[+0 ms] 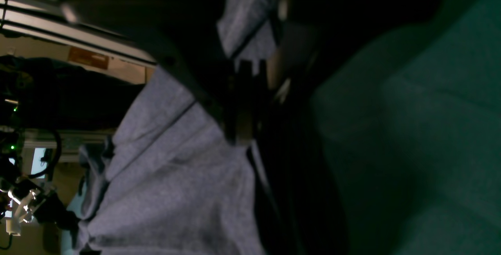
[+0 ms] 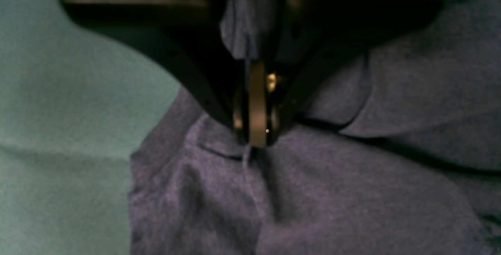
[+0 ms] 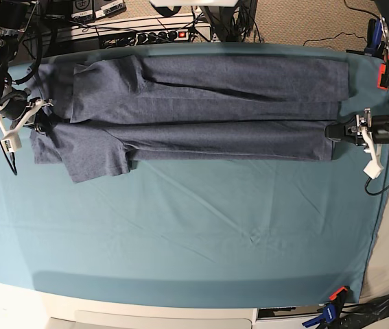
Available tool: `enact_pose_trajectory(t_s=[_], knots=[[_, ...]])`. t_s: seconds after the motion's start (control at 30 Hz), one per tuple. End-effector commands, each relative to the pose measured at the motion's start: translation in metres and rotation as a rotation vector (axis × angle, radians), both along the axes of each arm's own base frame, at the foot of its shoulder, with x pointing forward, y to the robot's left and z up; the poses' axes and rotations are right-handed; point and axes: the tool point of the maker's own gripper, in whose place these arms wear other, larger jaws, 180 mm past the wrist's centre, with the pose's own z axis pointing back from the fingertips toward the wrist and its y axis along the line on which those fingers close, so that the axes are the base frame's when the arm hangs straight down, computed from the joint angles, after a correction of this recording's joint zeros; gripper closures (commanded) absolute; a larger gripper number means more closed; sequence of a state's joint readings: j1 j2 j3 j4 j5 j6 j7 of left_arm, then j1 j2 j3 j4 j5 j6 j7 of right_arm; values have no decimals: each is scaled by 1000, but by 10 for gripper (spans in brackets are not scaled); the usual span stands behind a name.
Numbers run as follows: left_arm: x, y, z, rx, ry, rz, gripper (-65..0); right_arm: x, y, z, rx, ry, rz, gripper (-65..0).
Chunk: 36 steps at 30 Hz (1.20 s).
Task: Fold the T-shirt properly
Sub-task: 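Lower the folded hem onto the shirt and open both grippers, then raise the left gripper away and move the right gripper to the strip's end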
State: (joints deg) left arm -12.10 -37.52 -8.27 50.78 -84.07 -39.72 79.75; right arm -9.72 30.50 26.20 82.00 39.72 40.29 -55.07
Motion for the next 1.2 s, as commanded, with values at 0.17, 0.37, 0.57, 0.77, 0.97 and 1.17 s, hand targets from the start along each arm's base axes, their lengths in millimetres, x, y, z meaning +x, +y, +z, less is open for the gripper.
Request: enact_pose_trajectory(t_s=[0.17, 0.37, 0.57, 0.77, 0.97, 1.17], knots=[[10, 12, 15, 18, -44, 4, 0, 9, -9, 17, -27, -44, 0, 0], [10, 12, 15, 18, -44, 4, 0, 6, -10, 14, -32, -18, 2, 0], [10, 12, 15, 18, -44, 4, -201, 2, -11, 11, -43, 8, 3, -152], [10, 12, 15, 18, -44, 4, -250, 4, -12, 13, -46, -7, 2, -243], [14, 16, 19, 14, -59, 25, -250, 23, -31, 44, -46, -139, -66, -243], [29, 29, 41, 0, -150, 94, -238, 46, -70, 111, -18, -367, -202, -243]])
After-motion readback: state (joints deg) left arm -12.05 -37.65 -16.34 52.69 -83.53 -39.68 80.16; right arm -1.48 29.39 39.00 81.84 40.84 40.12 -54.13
